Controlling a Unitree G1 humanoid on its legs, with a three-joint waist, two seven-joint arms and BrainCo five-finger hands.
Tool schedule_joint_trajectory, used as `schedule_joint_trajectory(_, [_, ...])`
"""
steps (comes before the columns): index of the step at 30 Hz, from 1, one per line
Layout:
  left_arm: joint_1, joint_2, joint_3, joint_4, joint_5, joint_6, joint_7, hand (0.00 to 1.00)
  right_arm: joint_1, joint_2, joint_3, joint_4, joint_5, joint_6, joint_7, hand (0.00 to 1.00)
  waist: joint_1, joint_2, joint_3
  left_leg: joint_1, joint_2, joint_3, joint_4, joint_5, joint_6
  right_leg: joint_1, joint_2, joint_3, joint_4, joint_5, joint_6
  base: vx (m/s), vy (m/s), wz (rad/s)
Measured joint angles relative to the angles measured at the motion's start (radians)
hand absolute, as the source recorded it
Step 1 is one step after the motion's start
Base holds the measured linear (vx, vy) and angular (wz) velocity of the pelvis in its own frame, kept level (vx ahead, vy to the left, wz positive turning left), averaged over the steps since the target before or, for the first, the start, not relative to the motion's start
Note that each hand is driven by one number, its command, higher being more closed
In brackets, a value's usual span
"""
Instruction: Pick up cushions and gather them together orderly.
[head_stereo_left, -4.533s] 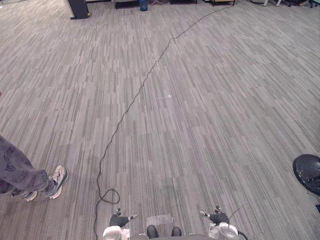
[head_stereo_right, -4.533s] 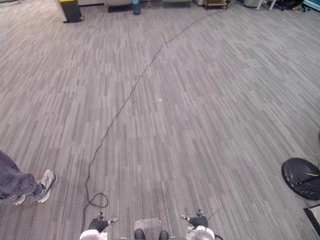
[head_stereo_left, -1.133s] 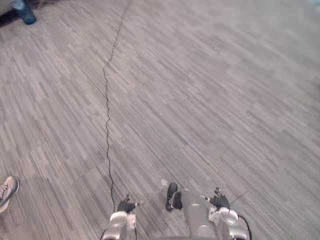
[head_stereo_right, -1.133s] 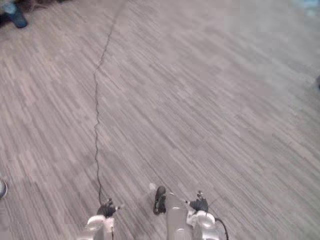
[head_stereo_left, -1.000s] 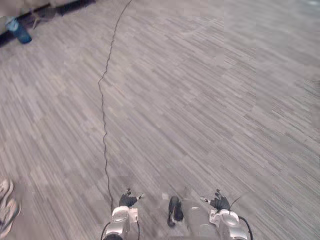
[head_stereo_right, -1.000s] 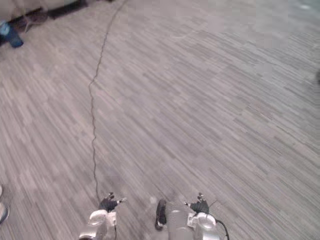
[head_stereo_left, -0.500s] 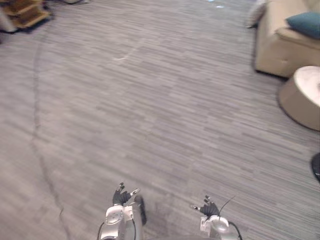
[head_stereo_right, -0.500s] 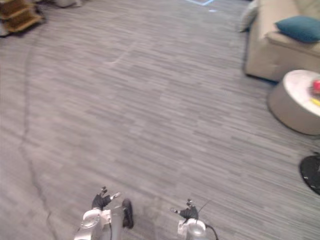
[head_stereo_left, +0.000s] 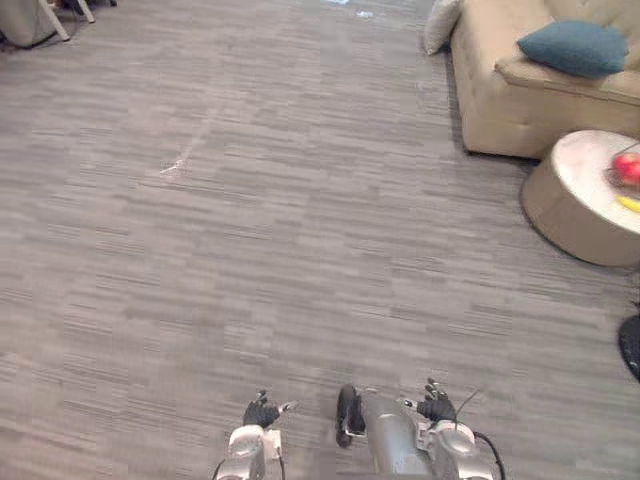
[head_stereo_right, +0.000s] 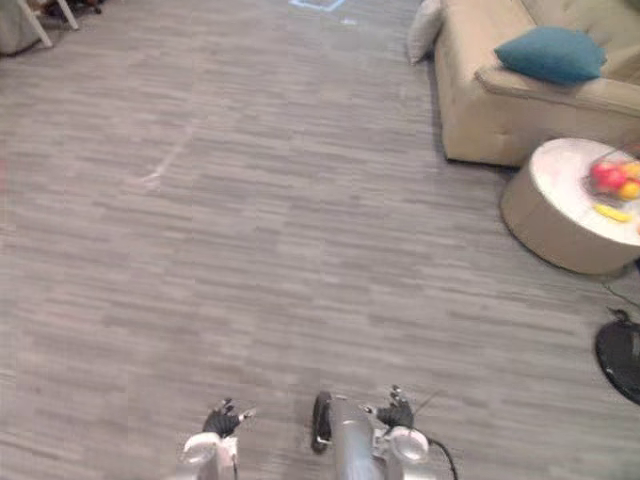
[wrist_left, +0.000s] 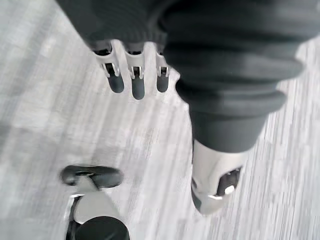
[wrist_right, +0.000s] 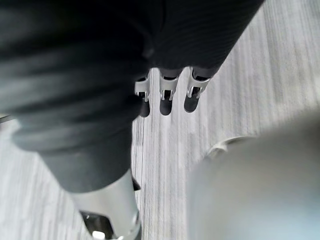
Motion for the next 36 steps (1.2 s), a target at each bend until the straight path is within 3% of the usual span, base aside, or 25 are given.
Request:
schedule_joint_trajectory(1, [0.005, 0.000, 0.005, -0.007, 0.000, 0.000, -0.001, 0.00, 0.003, 0.001, 0.000, 0.000, -0.002, 0.001, 0.000, 0.00, 0.004, 0.003, 0.002, -0.043, 0.023, -0.020, 0.108, 0.023, -0.009, 0.041, 0.015, 0.006, -0.036, -0.012, 0.004, 0.62, -0.169, -0.17])
schedule_joint_trajectory(2, [0.007, -0.001, 0.043, -0.026, -0.001, -0.001, -0.005, 0.00, -0.003, -0.001, 0.003, 0.004, 0.001, 0.006, -0.001, 0.00, 0.016, 0.024, 0.010, -0.162, 0.093, -0.034, 0.403, -0.006, -0.009, 0.156, 0.067, 0.022, -0.124, -0.027, 0.003, 0.47, -0.061, -0.49])
schedule_joint_trajectory(4, [0.016, 0.001, 0.077, -0.040, -0.001, 0.000, -0.002, 0.00, -0.004, 0.011, 0.015, 0.011, 0.003, 0.008, -0.001, 0.00, 0.035, 0.017, 0.016, -0.278, 0.117, -0.040, 0.542, -0.086, 0.011, 0.266, 0.088, 0.049, -0.193, -0.047, -0.005, 0.63, -0.061, -0.49])
schedule_joint_trajectory(5, [0.031, 0.004, 0.076, -0.069, -0.002, -0.002, -0.003, 0.00, -0.002, 0.015, 0.031, 0.022, 0.003, 0.013, -0.001, 0.00, 0.047, -0.006, 0.014, -0.374, 0.115, -0.018, 0.520, -0.140, 0.031, 0.344, 0.088, 0.070, -0.254, -0.059, 0.001, 0.53, -0.015, -0.36])
schedule_joint_trajectory(8, [0.048, 0.000, 0.075, -0.118, -0.002, -0.020, -0.006, 0.00, -0.002, 0.014, 0.036, 0.038, 0.003, 0.019, -0.001, 0.00, 0.067, -0.010, 0.014, -0.505, 0.095, 0.017, 0.288, -0.203, 0.053, 0.457, 0.086, 0.121, -0.332, -0.083, 0.021, 0.42, 0.055, -0.50])
schedule_joint_trajectory(9, [0.051, -0.003, 0.080, -0.134, -0.004, -0.024, -0.007, 0.00, -0.001, 0.016, 0.032, 0.041, 0.003, 0.021, -0.001, 0.00, 0.078, -0.012, 0.015, -0.538, 0.045, -0.008, 0.035, -0.201, 0.047, 0.507, 0.071, 0.165, -0.347, -0.113, 0.041, 0.52, 0.149, -0.75])
schedule_joint_trajectory(11, [0.051, -0.004, 0.092, -0.141, -0.007, -0.032, -0.008, 0.00, 0.003, 0.019, 0.032, 0.043, 0.003, 0.021, -0.003, 0.00, 0.086, -0.021, 0.013, -0.565, -0.009, -0.048, -0.185, -0.165, 0.016, 0.548, 0.046, 0.220, -0.354, -0.158, 0.067, 0.62, 0.250, -0.98])
schedule_joint_trajectory(12, [0.052, -0.003, 0.101, -0.149, -0.019, -0.039, -0.007, 0.00, 0.012, 0.021, 0.034, 0.046, 0.003, 0.021, -0.006, 0.00, 0.094, -0.032, 0.008, -0.580, -0.028, -0.057, -0.221, -0.098, 0.022, 0.577, 0.027, 0.256, -0.368, -0.185, 0.092, 0.60, 0.308, -0.96])
schedule_joint_trajectory(14, [0.052, -0.001, 0.108, -0.148, -0.023, -0.040, -0.004, 0.00, 0.032, 0.035, 0.034, 0.051, 0.002, 0.022, -0.008, 0.00, 0.110, -0.053, -0.025, -0.581, -0.055, -0.052, -0.180, -0.036, 0.044, 0.599, -0.001, 0.311, -0.377, -0.195, 0.103, 0.69, 0.338, -0.75])
schedule_joint_trajectory(16, [0.050, 0.024, 0.117, -0.142, -0.022, -0.038, 0.000, 0.00, 0.053, 0.067, 0.034, 0.068, 0.001, 0.021, -0.009, 0.00, 0.112, -0.115, -0.050, -0.550, -0.075, 0.007, -0.088, -0.150, 0.105, 0.546, -0.054, 0.389, -0.196, -0.137, 0.178, 0.85, 0.398, -0.67])
schedule_joint_trajectory(18, [0.046, 0.034, 0.116, -0.131, -0.022, -0.038, 0.006, 0.00, 0.053, 0.076, 0.042, 0.083, 0.000, 0.022, -0.002, 0.00, 0.116, -0.138, -0.047, -0.489, -0.097, 0.032, -0.091, -0.205, 0.109, 0.464, -0.060, 0.415, 0.039, -0.066, 0.230, 0.58, 0.289, -0.36])
schedule_joint_trajectory(19, [0.025, 0.045, 0.116, -0.096, -0.022, -0.030, 0.015, 0.00, 0.051, 0.064, 0.033, 0.079, -0.001, 0.015, -0.001, 0.00, 0.105, -0.143, -0.033, -0.394, -0.120, 0.052, -0.106, -0.266, 0.118, 0.315, -0.069, 0.405, 0.379, 0.038, 0.318, 0.47, 0.192, -0.25])
schedule_joint_trajectory(21, [0.015, 0.045, 0.101, -0.051, -0.022, -0.013, 0.019, 0.00, 0.048, 0.045, 0.033, 0.075, -0.002, 0.004, -0.001, 0.00, 0.090, -0.129, -0.028, -0.268, -0.128, 0.058, -0.159, -0.308, 0.123, 0.190, -0.068, 0.333, 0.572, 0.017, 0.287, 0.63, 0.198, -0.21])
schedule_joint_trajectory(22, [0.017, 0.042, 0.077, -0.039, -0.022, -0.012, 0.021, 0.00, 0.048, 0.039, 0.032, 0.065, -0.001, -0.001, -0.002, 0.00, 0.081, -0.117, -0.028, -0.196, -0.127, 0.066, -0.224, -0.316, 0.121, 0.102, -0.068, 0.269, 0.593, -0.002, 0.253, 0.63, 0.164, -0.14])
schedule_joint_trajectory(24, [0.018, 0.039, 0.058, -0.035, -0.022, -0.012, 0.020, 0.00, 0.048, 0.039, 0.024, 0.037, 0.000, -0.009, -0.003, 0.00, 0.065, -0.109, -0.024, -0.125, -0.127, 0.067, -0.291, -0.321, 0.114, -0.001, -0.068, 0.201, 0.554, -0.015, 0.233, 0.55, 0.106, -0.02])
schedule_joint_trajectory(26, [0.010, 0.035, 0.032, -0.021, -0.021, -0.010, 0.017, 0.00, 0.041, 0.046, -0.010, 0.014, 0.001, -0.018, -0.003, 0.00, 0.046, -0.099, -0.016, -0.030, -0.124, 0.063, -0.362, -0.326, 0.107, -0.114, -0.064, 0.114, 0.379, -0.021, 0.215, 0.57, 0.019, 0.10])
schedule_joint_trajectory(27, [0.007, 0.028, 0.023, -0.014, -0.021, -0.009, 0.015, 0.00, 0.037, 0.039, -0.010, 0.004, 0.001, -0.018, -0.001, 0.00, 0.042, -0.087, -0.008, 0.034, -0.117, 0.065, -0.398, -0.326, 0.107, -0.128, -0.045, 0.072, 0.170, -0.006, 0.173, 0.50, -0.037, 0.13])
schedule_joint_trajectory(28, [0.007, 0.026, 0.021, -0.013, -0.021, -0.009, 0.015, 0.00, 0.037, 0.039, -0.010, 0.004, 0.001, -0.018, -0.001, 0.00, 0.042, -0.084, -0.006, 0.049, -0.116, 0.064, -0.405, -0.326, 0.107, -0.128, -0.038, 0.064, 0.112, 0.007, 0.158, 0.64, -0.087, 0.26])
schedule_joint_trajectory(29, [0.007, 0.022, 0.015, -0.008, -0.021, -0.010, 0.015, 0.00, 0.037, 0.040, -0.015, 0.003, 0.001, -0.017, -0.001, 0.00, 0.039, -0.086, -0.006, 0.101, -0.118, 0.049, -0.423, -0.326, 0.107, -0.123, -0.024, 0.066, -0.066, 0.072, 0.140, 0.84, -0.171, 0.47])
schedule_joint_trajectory(30, [0.006, 0.006, 0.017, 0.001, -0.020, -0.010, 0.012, 0.00, 0.030, 0.034, -0.024, 0.003, 0.002, -0.017, 0.000, 0.00, 0.029, -0.069, -0.005, 0.153, -0.111, 0.018, -0.435, -0.327, 0.103, -0.105, -0.008, 0.077, -0.076, 0.172, 0.070, 0.72, -0.153, 0.45])
schedule_joint_trajectory(31, [0.007, -0.001, 0.019, 0.007, -0.021, -0.010, 0.012, 0.00, 0.023, 0.032, -0.030, 0.002, -0.001, -0.017, 0.000, 0.00, 0.027, -0.052, -0.007, 0.161, -0.098, 0.011, -0.434, -0.327, 0.103, -0.107, -0.004, 0.067, -0.045, 0.139, 0.095, 0.84, -0.212, 0.47])
schedule_joint_trajectory(33, [0.005, -0.006, 0.005, 0.013, -0.009, -0.012, 0.003, 0.00, 0.005, 0.026, -0.049, 0.005, 0.000, -0.013, 0.000, 0.00, 0.012, -0.029, -0.007, 0.163, -0.086, -0.068, -0.355, -0.235, 0.042, -0.110, -0.046, 0.051, 0.132, -0.023, 0.046, 0.69, -0.239, 0.45])
schedule_joint_trajectory(34, [0.006, -0.006, 0.004, 0.013, -0.003, -0.012, 0.003, 0.00, 0.004, 0.023, -0.048, 0.003, -0.001, -0.011, 0.000, 0.00, 0.009, -0.019, -0.009, 0.145, -0.071, -0.085, -0.307, -0.222, 0.029, -0.094, -0.045, 0.040, 0.136, -0.047, 0.046, 0.62, -0.271, 0.58])
schedule_joint_trajectory(35, [0.004, -0.006, 0.008, 0.011, 0.000, -0.012, 0.003, 0.00, 0.004, 0.009, -0.043, 0.001, 0.000, -0.005, 0.002, 0.00, -0.003, 0.005, -0.010, 0.062, -0.027, -0.130, -0.123, -0.167, -0.027, -0.044, -0.036, 0.009, 0.114, -0.085, 0.050, 0.58, -0.262, 0.56])
schedule_joint_trajectory(36, [0.000, 0.001, 0.020, -0.001, 0.001, -0.011, 0.000, 0.00, 0.003, 0.006, -0.045, 0.005, 0.000, 0.006, 0.001, 0.00, -0.001, 0.017, 0.003, -0.079, 0.039, -0.150, 0.170, -0.067, -0.081, 0.043, -0.007, -0.007, 0.042, -0.098, 0.048, 0.55, -0.249, 0.47])
